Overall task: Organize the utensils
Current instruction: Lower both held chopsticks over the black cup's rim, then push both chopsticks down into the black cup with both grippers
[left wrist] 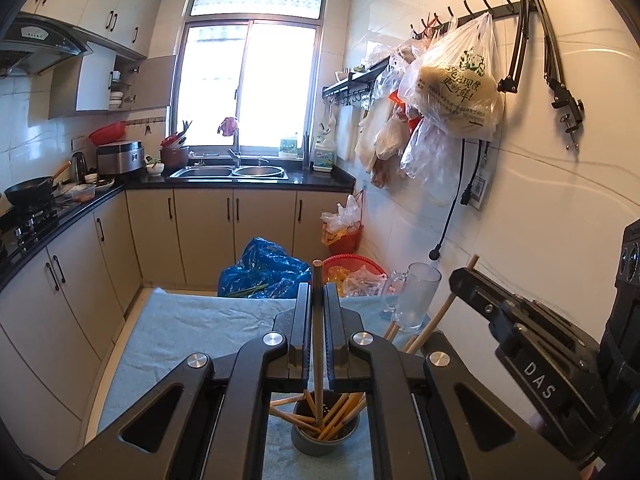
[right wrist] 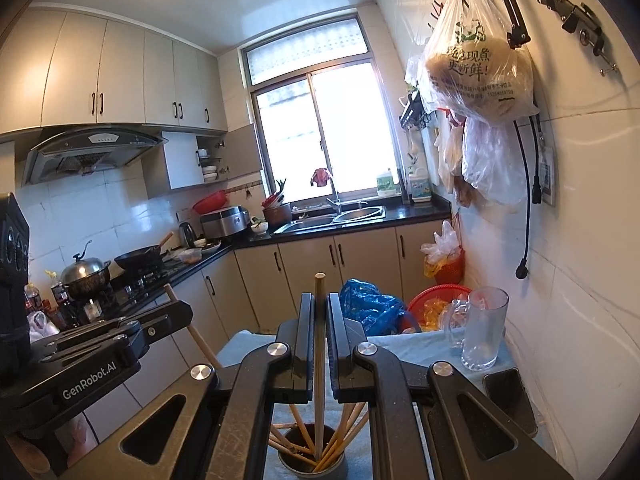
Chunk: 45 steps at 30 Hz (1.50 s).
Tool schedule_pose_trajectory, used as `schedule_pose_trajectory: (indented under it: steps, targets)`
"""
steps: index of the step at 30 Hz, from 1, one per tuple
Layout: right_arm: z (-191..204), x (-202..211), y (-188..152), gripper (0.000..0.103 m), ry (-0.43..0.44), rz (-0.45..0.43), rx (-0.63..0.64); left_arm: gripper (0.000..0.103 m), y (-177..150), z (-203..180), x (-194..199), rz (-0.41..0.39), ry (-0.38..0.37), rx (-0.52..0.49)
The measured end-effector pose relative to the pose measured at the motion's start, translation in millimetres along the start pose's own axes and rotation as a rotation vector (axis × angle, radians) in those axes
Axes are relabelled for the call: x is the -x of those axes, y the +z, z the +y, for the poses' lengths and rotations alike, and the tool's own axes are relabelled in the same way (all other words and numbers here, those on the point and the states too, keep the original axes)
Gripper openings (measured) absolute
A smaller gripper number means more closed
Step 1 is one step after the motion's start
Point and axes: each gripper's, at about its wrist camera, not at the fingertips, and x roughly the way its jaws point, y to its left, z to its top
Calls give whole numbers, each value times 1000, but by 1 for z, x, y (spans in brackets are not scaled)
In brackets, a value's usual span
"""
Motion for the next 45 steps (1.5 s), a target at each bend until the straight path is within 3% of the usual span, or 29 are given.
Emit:
schedule_pose_trajectory:
  steps: [45]
  targets:
    - [-27,-44,-43,7,15,112,-81,5,-46,7,-50,99,32,-31]
